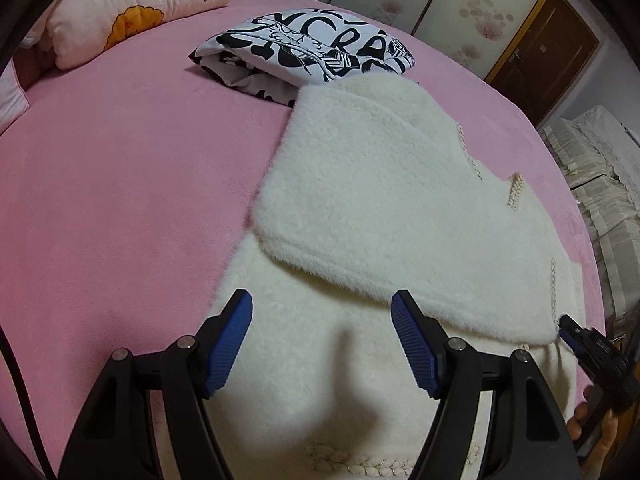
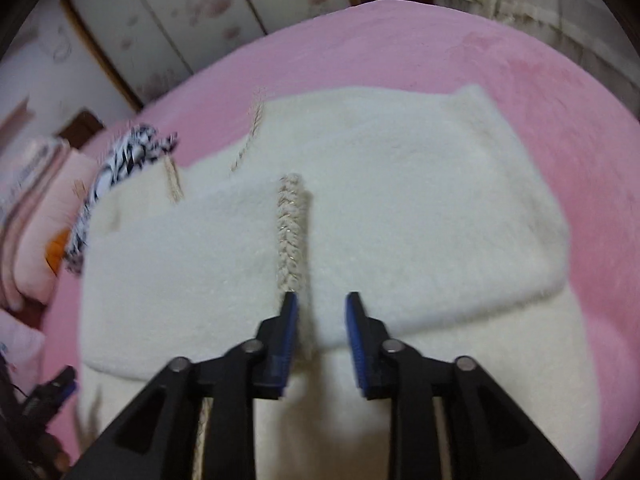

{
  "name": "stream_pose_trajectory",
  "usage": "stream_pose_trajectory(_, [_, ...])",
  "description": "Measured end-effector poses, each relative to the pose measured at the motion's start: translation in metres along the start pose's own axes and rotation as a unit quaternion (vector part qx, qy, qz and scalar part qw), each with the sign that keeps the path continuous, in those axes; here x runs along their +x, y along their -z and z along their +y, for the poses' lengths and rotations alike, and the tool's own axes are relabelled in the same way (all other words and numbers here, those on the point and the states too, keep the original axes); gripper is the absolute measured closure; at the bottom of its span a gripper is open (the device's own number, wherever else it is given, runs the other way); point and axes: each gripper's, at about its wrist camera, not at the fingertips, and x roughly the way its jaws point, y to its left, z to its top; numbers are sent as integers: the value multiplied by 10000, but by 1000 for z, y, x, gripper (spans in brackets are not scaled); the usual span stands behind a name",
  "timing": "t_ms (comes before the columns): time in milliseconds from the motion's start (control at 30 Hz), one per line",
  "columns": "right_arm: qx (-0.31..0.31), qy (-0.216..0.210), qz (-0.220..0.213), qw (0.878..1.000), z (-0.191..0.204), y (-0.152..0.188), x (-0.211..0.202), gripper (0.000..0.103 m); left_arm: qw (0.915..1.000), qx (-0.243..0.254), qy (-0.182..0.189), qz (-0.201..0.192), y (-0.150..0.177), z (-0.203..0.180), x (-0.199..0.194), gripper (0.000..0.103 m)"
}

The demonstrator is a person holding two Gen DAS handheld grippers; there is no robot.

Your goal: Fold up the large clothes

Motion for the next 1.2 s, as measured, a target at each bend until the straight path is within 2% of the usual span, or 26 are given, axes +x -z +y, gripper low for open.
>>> stream_pose_trajectory(33, [156,-131,-56,9998,-7,2,-6,60,10000,-6,6,-24,-3,1,1,32])
stream_pose_trajectory(100, [345,-510,-39,9981,-17,5,-11,59,10000,-15,12,-70,-9,3,5,32])
stream_pose_trajectory(167, [324,-703,108,9969,-17,6,-9,59,9999,5,-29,-148,-19,6,12,32])
stream_pose_trajectory(333, [-2,-694,282,9972,-3,11,6,59,9996,-224,-145,-39,-43,18,43,32])
stream_pose_trajectory(400, [-207,-573,283,9977,9,16,12,59,9993,-338,-142,85,-48,22,57,32])
stream_pose_trajectory(433, [-328,-468,304,9979,14,18,14,68,9992,-363,-123,149,-50,23,62,32])
stream_pose_trajectory(467, [-463,-461,301,9974,20,19,17,87,9989,-399,-110,220,-51,23,68,35])
stream_pose_trajectory(500, [-634,-363,270,9970,27,19,17,87,9989,-416,-43,208,-52,21,69,46])
stream_pose_trajectory(533, [-737,-265,130,9968,30,19,13,87,9990,-398,-120,153,-53,20,68,47])
stream_pose_trajectory(600, [-935,-101,-185,9954,35,17,5,88,9988,-302,-388,-68,-52,16,66,64])
stream_pose_trajectory(633, [-1009,2,-199,9947,36,17,6,88,9986,-327,-402,-58,-52,18,68,65])
stream_pose_trajectory(700, [-999,186,110,9948,32,18,20,87,9982,-521,-280,47,-52,25,75,65])
stream_pose_trajectory(733, [-963,229,123,9950,32,17,21,87,9980,-586,-232,58,-53,28,74,65])
stream_pose_trajectory(767, [-963,279,104,9949,33,16,17,83,9979,-602,-233,60,-54,28,72,65])
stream_pose_trajectory(833, [-1054,528,13,9930,41,13,7,82,9977,-512,-448,17,-56,23,61,65])
stream_pose_trajectory(867, [-1129,630,-111,9915,47,12,1,81,9974,-417,-574,-117,-57,17,50,65])
stream_pose_trajectory(900, [-1250,650,-281,9896,55,12,-7,81,9976,-289,-530,-331,-58,10,37,64])
stream_pose_trajectory(967, [-1455,559,-495,9865,73,11,-17,72,9974,-54,-355,-617,-60,-8,19,61])
stream_pose_trajectory(1033, [-1622,187,-506,9853,96,8,-18,71,9964,237,-14,-815,-62,-34,7,55])
stream_pose_trajectory(1133, [-1810,-338,-234,9826,134,6,-1,70,9948,603,375,-735,-64,-70,13,52])
stream_pose_trajectory(1200, [-1950,-713,-142,9781,158,6,15,70,9940,774,492,-595,-65,-91,30,52])
